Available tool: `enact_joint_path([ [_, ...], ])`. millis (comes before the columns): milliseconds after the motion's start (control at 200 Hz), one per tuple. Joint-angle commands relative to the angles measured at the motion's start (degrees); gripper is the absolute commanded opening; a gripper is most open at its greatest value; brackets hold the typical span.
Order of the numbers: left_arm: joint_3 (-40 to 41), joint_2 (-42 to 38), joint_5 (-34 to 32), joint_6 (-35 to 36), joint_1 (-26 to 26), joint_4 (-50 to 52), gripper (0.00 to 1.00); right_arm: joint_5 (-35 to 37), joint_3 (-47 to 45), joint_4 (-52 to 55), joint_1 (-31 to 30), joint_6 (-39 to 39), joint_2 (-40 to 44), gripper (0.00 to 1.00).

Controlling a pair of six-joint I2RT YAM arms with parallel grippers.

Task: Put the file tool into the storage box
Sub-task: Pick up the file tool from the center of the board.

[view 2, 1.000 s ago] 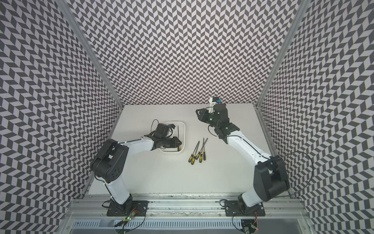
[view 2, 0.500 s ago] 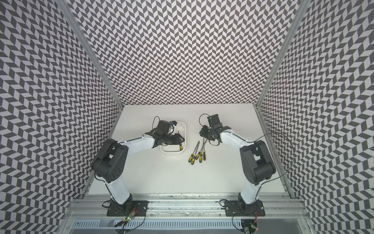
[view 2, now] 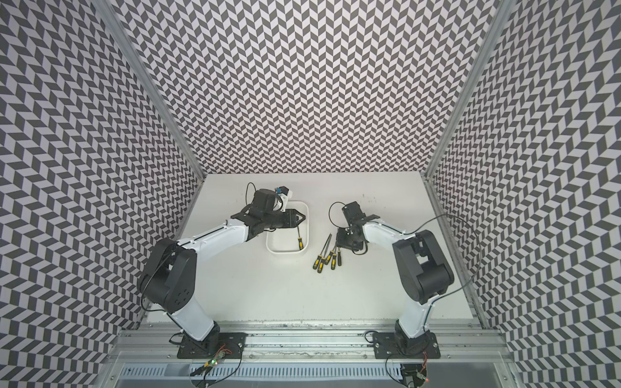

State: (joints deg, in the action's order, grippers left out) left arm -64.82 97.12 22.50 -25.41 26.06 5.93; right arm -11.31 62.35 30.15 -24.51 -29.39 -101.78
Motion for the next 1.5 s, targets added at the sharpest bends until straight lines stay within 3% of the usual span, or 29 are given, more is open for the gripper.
enact_joint_path([
  [0, 1.0, -2.2, -0.4, 0.1, -0.9, -1.1, 0.41, 4.4, 0.0, 3.3, -2.6, 3.5, 2.3, 0.46],
  [140, 2.2, -3.3, -0.1, -0.2, -2.2, -2.1, 0.42, 7.2, -0.6, 4.9, -5.4, 4.4, 2.3, 0.45],
  [451, 3.9, -4.2, 0.3, 0.0, -2.8, -2.8, 0.42, 13.5, -3.1, 5.4, -5.9, 4.4, 4.9, 0.43],
  [846, 4.1, -3.7, 0.0, -0.1, -2.8, -3.0, 0.42, 10.5, -1.6, 5.1, -5.9, 5.3, 6.6, 0.40],
  [966, 4.1, -3.5, -0.2, -0.2, -2.8, -3.0, 0.42, 7.6, -2.1, 6.0, -6.0, 6.0, 8.9, 0.36],
  [1242, 3.7, -2.4, 0.2, -0.2, -2.8, -3.2, 0.42, -0.8, -6.2, 9.8, -7.1, 8.6, 15.3, 0.36],
  [1492, 3.2, -1.9, 0.6, 0.2, -2.8, -3.3, 0.43, 0.0, -9.5, 8.6, -8.0, 9.2, 13.2, 0.36],
])
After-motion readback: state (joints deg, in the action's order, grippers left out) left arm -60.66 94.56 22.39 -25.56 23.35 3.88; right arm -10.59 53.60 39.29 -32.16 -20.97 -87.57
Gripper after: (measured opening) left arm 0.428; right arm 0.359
